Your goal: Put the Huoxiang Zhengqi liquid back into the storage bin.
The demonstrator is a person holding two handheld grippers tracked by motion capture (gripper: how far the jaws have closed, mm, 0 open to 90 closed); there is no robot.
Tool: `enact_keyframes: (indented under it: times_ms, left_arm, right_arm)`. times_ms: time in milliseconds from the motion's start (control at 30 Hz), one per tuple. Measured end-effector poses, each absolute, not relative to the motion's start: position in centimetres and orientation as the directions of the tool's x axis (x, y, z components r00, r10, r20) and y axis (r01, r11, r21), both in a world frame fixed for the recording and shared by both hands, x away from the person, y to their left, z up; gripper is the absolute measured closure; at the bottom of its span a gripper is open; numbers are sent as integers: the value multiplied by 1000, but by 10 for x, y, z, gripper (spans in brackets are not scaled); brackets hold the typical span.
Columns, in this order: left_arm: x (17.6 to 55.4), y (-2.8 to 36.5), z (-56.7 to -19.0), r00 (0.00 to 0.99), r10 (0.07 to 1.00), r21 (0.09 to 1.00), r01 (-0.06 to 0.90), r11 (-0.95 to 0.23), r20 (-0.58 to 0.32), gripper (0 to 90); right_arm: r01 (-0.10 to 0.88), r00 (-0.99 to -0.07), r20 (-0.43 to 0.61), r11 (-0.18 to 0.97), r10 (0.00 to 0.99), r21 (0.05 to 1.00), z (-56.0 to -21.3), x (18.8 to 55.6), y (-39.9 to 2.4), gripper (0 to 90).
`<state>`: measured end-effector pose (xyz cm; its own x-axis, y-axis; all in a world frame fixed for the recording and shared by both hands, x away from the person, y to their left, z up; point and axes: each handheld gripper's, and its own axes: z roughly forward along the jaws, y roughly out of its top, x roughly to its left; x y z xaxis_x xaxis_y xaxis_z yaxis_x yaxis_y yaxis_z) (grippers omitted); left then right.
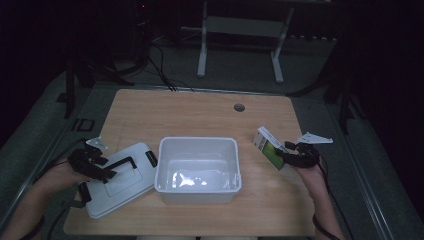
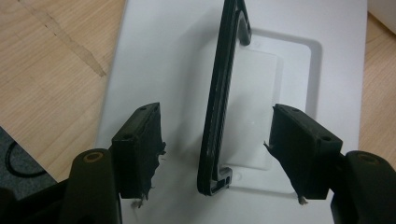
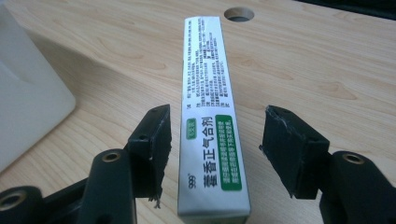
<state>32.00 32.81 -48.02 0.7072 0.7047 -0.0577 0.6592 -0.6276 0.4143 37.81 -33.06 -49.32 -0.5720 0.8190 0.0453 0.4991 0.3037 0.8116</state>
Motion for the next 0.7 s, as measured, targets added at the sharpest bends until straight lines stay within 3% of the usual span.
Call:
enact_keyframes:
  times_ms: [467,700]
  left_arm:
    - [320,326,-483,711,700,403,659,-635,-59,345]
    - [320,324,-483,715,696,400,658,-639,-64,345]
  right_arm:
    - [558,-594,50,366,803,745,-499,394,-321,474]
    - [591,-588,58,380,807,711,-501,401,-315,582]
